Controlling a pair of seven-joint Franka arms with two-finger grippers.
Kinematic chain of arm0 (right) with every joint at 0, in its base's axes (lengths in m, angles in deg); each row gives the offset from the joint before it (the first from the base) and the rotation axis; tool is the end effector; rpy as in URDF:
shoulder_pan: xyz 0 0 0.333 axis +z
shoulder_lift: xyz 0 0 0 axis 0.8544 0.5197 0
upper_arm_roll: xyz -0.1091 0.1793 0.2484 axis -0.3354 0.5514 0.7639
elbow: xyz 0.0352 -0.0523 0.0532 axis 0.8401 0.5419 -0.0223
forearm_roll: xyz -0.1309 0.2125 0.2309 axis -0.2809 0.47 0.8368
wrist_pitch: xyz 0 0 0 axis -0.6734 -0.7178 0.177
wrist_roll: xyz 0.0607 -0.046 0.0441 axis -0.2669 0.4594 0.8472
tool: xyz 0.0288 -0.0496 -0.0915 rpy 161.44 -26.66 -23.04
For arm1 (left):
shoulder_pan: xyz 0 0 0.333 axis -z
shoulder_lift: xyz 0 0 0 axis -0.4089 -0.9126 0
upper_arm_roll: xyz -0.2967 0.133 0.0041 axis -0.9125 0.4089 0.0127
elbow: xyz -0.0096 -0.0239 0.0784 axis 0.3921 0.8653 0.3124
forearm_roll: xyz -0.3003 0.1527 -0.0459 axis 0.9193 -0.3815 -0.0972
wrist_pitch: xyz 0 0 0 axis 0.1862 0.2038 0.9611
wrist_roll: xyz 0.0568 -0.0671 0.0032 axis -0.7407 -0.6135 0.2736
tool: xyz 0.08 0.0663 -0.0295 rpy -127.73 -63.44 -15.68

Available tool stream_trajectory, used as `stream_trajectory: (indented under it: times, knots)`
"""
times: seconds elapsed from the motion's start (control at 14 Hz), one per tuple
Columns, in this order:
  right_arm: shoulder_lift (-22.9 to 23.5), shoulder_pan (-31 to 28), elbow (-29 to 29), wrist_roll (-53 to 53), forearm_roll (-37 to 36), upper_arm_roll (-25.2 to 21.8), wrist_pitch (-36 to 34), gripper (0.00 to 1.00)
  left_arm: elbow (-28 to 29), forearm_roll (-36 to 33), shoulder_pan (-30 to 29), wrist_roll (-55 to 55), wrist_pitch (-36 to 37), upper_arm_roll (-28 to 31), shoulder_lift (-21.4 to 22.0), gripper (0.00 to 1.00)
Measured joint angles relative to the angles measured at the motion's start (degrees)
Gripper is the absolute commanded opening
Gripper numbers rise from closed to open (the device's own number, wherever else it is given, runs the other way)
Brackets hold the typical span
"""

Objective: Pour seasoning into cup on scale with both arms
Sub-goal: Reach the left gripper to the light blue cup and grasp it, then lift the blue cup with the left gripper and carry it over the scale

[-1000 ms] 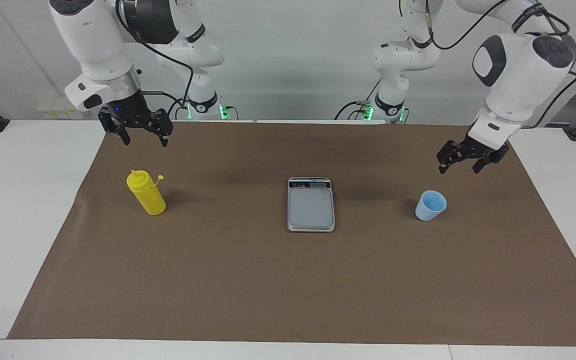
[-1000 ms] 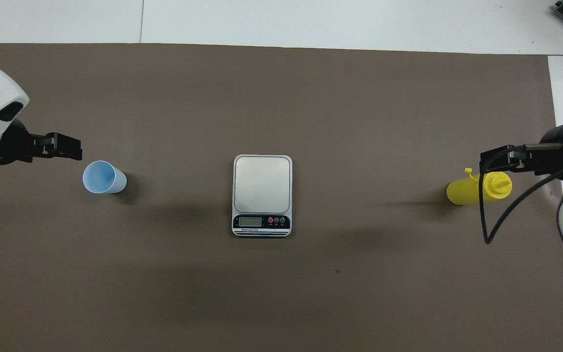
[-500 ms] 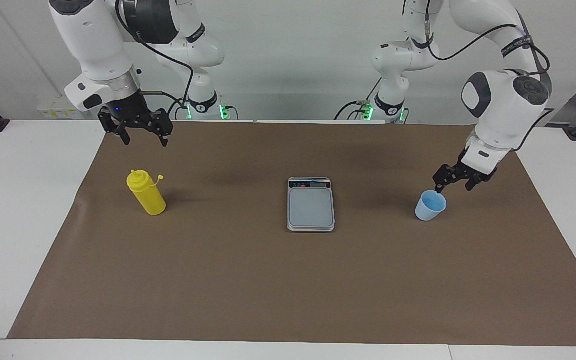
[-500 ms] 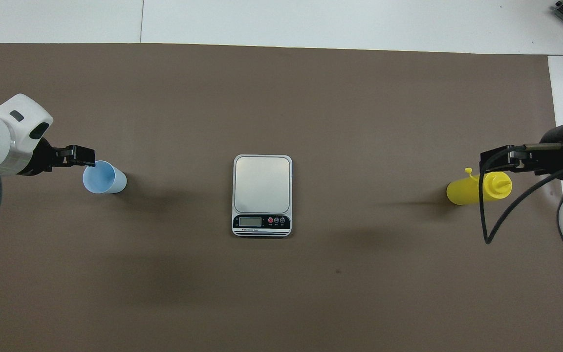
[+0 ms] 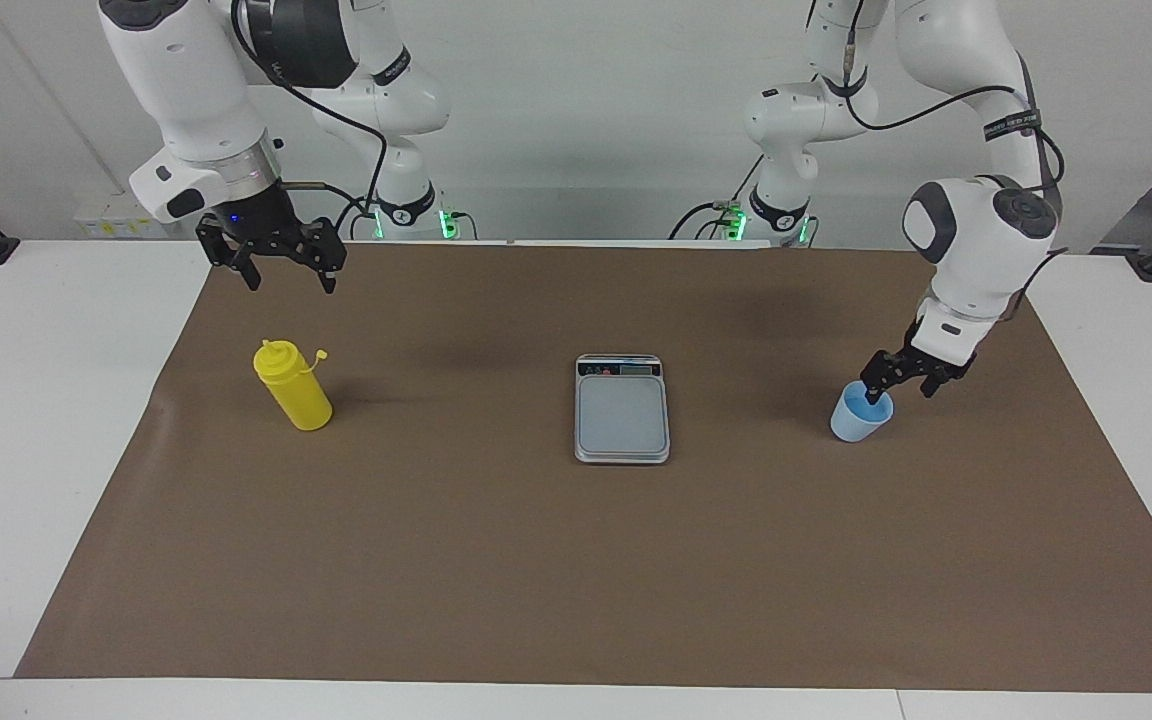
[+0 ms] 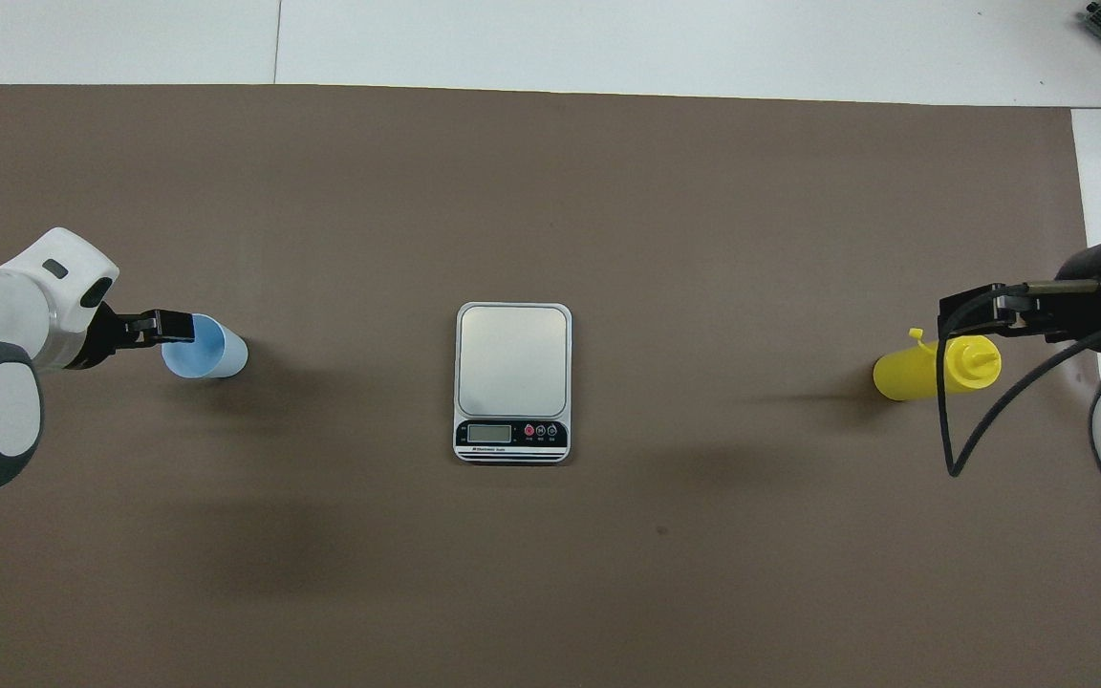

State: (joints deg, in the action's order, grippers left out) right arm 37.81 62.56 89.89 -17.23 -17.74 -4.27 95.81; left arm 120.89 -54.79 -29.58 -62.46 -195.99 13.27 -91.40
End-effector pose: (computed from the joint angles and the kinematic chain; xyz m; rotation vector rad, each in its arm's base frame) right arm 0.4923 0.0111 0.6099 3.1214 -0.0722 0.0051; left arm 0.5039 0.0044 0.4182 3.1028 0.1501 0.1651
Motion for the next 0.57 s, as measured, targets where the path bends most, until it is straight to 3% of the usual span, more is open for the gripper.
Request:
stream_trajectory:
  times: [0.57]
  knots:
    - [0.0, 0.0, 0.0, 0.0, 0.0, 0.0, 0.0, 1.00, 2.4, 0.0, 0.0, 0.6, -3.9, -0.2, -1.9, 1.00]
